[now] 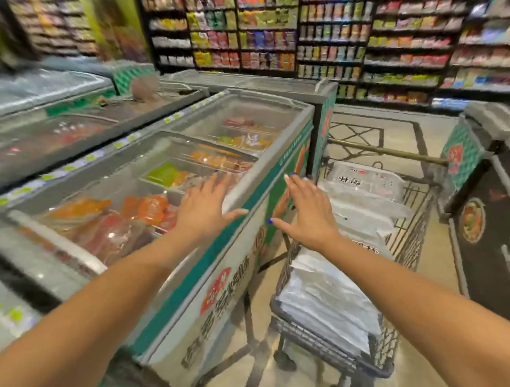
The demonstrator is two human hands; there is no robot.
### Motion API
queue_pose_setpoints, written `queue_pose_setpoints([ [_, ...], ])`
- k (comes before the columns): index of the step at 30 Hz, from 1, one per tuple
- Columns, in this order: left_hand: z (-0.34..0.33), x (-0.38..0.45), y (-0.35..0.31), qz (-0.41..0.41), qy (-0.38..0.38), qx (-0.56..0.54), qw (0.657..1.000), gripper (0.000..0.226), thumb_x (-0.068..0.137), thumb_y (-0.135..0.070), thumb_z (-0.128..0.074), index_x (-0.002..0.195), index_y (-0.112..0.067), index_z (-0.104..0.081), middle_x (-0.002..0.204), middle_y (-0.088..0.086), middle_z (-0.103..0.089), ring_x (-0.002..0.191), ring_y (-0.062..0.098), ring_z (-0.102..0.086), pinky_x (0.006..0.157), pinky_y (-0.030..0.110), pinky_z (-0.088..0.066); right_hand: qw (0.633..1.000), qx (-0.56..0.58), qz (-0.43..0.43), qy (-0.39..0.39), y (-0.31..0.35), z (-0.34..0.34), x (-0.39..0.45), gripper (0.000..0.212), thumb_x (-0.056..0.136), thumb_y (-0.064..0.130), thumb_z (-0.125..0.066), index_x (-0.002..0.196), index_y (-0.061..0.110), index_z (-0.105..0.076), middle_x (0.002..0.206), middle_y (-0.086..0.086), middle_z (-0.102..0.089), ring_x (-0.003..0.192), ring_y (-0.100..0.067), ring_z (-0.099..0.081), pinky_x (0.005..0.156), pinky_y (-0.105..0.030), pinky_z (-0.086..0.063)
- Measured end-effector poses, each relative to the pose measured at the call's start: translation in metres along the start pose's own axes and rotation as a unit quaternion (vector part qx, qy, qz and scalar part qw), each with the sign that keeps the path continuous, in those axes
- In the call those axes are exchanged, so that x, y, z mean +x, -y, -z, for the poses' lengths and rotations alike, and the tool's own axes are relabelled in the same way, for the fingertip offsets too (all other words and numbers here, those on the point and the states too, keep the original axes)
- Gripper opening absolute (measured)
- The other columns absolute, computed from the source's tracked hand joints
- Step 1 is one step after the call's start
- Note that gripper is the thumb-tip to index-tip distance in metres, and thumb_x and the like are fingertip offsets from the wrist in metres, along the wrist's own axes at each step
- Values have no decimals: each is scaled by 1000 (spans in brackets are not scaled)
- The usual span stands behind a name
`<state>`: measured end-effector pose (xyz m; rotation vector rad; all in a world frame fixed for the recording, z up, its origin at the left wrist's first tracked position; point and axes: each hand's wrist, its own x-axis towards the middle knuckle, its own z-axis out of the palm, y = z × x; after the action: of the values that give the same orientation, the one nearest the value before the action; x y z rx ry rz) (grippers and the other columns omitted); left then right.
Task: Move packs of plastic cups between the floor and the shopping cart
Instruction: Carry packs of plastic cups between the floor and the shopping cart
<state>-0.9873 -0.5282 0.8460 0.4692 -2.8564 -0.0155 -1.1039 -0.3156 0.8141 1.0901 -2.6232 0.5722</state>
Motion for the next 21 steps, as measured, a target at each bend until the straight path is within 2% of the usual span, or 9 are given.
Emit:
queue_pose_setpoints([
  [5, 55, -119, 67, 151, -56, 51, 986, 90, 82, -73, -49, 154, -28, -17, 159, 8, -24, 142, 31, -29, 114, 47, -27, 987, 35, 155, 30, 99, -4, -3, 96, 83, 77, -45, 156, 29, -4, 164, 5, -4, 151, -21, -3, 120, -44, -7],
  [7, 75, -180, 82, 216, -66, 72, 971, 89, 83, -71, -50, 154, -26, -19, 157, 10, -28, 140, 31, -32, 112, 45, -30, 973, 66, 213, 58, 145, -10, -13, 97, 82, 75, -49, 156, 32, -3, 164, 6, -5, 151, -21, -3, 120, -46, -8],
  [10, 103, -287, 96, 315, -79, 107, 940, 90, 82, -75, -43, 153, -23, -24, 156, 15, -30, 138, 35, -36, 109, 47, -32, 941, 97, 314, 77, 227, -12, -45, 100, 75, 80, -42, 156, 32, -7, 163, 6, -12, 151, -22, -6, 120, -48, -12],
  [14, 137, -446, 93, 451, -55, 151, 878, 89, 84, -71, -46, 153, -23, -20, 157, 15, -26, 137, 35, -35, 110, 48, -33, 880, 132, 442, 111, 337, -8, -121, 100, 73, 80, -35, 156, 27, -16, 162, 5, -19, 150, -22, -13, 120, -46, -15],
  [17, 164, -567, 75, 550, -43, 180, 815, 89, 83, -72, -45, 154, -25, -17, 157, 14, -25, 139, 32, -33, 111, 47, -32, 829, 157, 521, 130, 415, -3, -195, 100, 73, 83, -32, 154, 26, -21, 159, 1, -27, 146, -27, -24, 118, -47, -22],
  [21, 196, -722, 26, 662, -28, 210, 719, 89, 84, -74, -42, 153, -23, -19, 159, 10, -23, 138, 32, -34, 111, 44, -32, 744, 202, 613, 174, 495, 16, -313, 94, 80, 76, -44, 156, 33, -8, 164, 6, -10, 150, -22, -7, 120, -46, -10],
])
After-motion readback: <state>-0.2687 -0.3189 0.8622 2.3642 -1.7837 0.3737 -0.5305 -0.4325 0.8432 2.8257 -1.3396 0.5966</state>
